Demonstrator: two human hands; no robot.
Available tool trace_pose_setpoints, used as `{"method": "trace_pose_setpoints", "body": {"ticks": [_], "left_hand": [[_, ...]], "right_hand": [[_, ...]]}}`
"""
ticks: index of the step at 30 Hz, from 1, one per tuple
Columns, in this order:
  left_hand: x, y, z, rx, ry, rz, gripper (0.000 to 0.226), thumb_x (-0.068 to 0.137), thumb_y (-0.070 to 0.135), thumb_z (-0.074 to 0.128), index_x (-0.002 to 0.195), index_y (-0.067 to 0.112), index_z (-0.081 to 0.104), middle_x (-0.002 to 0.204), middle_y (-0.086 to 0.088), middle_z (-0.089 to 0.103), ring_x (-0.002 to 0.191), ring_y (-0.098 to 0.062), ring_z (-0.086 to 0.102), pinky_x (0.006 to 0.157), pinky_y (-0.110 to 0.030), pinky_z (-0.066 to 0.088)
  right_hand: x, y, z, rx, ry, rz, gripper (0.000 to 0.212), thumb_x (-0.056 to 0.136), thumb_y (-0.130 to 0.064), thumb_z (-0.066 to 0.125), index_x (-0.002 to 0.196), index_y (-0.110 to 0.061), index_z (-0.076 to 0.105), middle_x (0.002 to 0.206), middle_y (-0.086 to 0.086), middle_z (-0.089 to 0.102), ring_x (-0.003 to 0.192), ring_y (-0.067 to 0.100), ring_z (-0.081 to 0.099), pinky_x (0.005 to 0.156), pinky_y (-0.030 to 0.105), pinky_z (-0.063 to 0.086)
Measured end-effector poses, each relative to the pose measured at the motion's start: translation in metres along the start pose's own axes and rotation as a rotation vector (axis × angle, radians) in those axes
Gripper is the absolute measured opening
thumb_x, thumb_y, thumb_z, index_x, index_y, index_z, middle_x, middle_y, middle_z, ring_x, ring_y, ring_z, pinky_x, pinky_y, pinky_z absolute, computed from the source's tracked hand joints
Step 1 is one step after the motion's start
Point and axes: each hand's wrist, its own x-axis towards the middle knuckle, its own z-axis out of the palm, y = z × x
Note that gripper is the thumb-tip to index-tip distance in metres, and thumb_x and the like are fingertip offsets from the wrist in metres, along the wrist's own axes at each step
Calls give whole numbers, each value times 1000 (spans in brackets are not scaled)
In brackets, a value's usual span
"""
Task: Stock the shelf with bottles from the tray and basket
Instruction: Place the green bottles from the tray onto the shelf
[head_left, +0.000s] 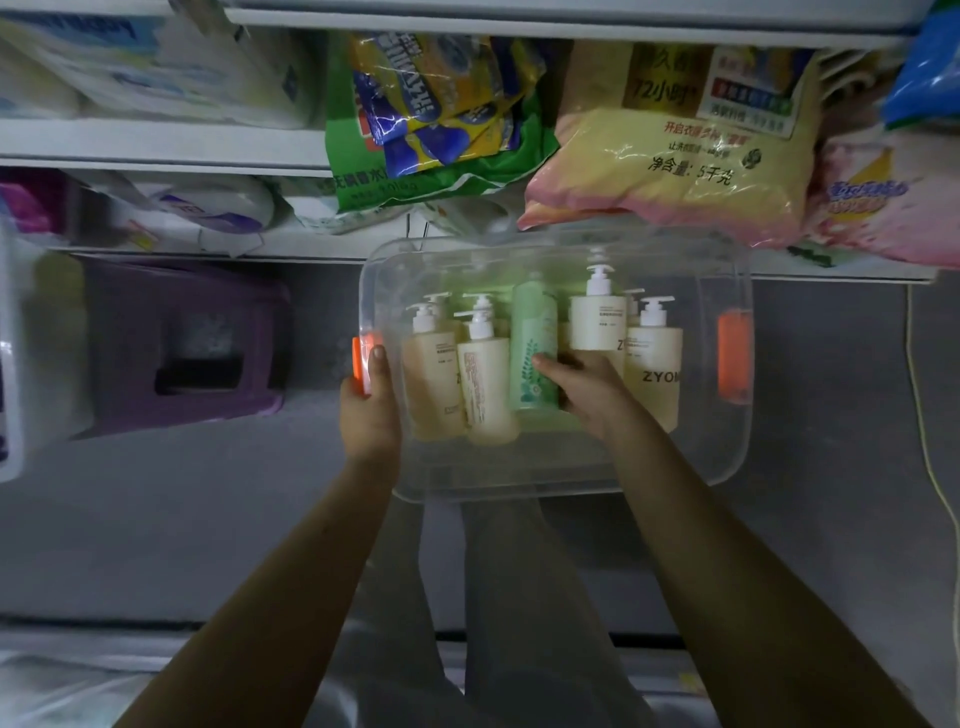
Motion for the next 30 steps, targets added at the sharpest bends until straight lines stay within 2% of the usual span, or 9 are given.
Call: {"method": "trace_pose_setpoints", "body": {"ticks": [5,10,12,18,21,23,25,27,30], "left_hand": [[0,1,1,12,-14,-12,54,93,59,44,122,14,52,107,-4,55,102,-26,57,92,-38,46],[6,-4,-2,53,-20,1,54,89,69,41,112,21,53,104,-3,57,101,-27,58,97,-45,47],[4,-3,-3,47,-35,-2,59,91,66,41,122,18,53,107,-1,54,102,-24,55,99,-43,45],[0,2,-6,-11,-107,-5,60,95,55,44,132,8,47,109,-2,51,104,-20,53,81,-31,38],[2,3,-19,-96,-240,-65,65,94,57,44,141,12,38,119,-1,47,111,-19,48,86,-31,36],[3,3,-36,-129,-302,-88,72,93,62,40,146,14,33,140,-3,44,124,-22,45,94,-36,35],[-3,0,-68,-148,-322,-30,69,94,62,36,148,18,34,151,-4,37,134,-20,39,100,-34,32],[-16,-5,-117,-231,-388,96,54,97,53,38,141,23,48,145,5,47,124,-5,44,97,-24,31],[-47,-18,-201,-410,-534,217,28,91,40,52,108,23,66,99,17,70,92,7,61,80,-13,44]], "right_hand": [[-12,-6,4,-1,-107,52,44,82,-26,75,121,-10,60,109,4,72,96,20,70,86,40,57],[-31,9,13,248,-105,75,44,85,-18,71,125,-4,59,110,12,72,99,28,70,86,44,56],[-42,15,14,271,-85,41,40,87,-15,68,125,-4,59,108,12,72,98,30,70,86,45,55],[-79,13,24,73,-124,-111,30,91,-17,63,120,-18,62,108,2,73,98,20,71,78,37,55],[-104,9,45,23,-134,-197,31,90,-12,62,120,-18,62,105,1,74,96,20,71,74,33,54],[-124,7,67,-2,-139,-272,31,88,-7,62,114,-23,64,100,-3,75,92,16,71,69,27,54],[-147,9,94,-50,-175,-352,35,84,-6,68,111,-27,65,102,-4,75,94,14,70,72,25,55],[-173,14,125,-108,-214,-405,43,74,-13,77,112,-30,65,107,-2,74,99,16,70,77,30,55],[-217,25,181,-217,-270,-512,44,73,-14,75,112,-31,65,108,-2,73,100,15,69,80,30,57]]}}
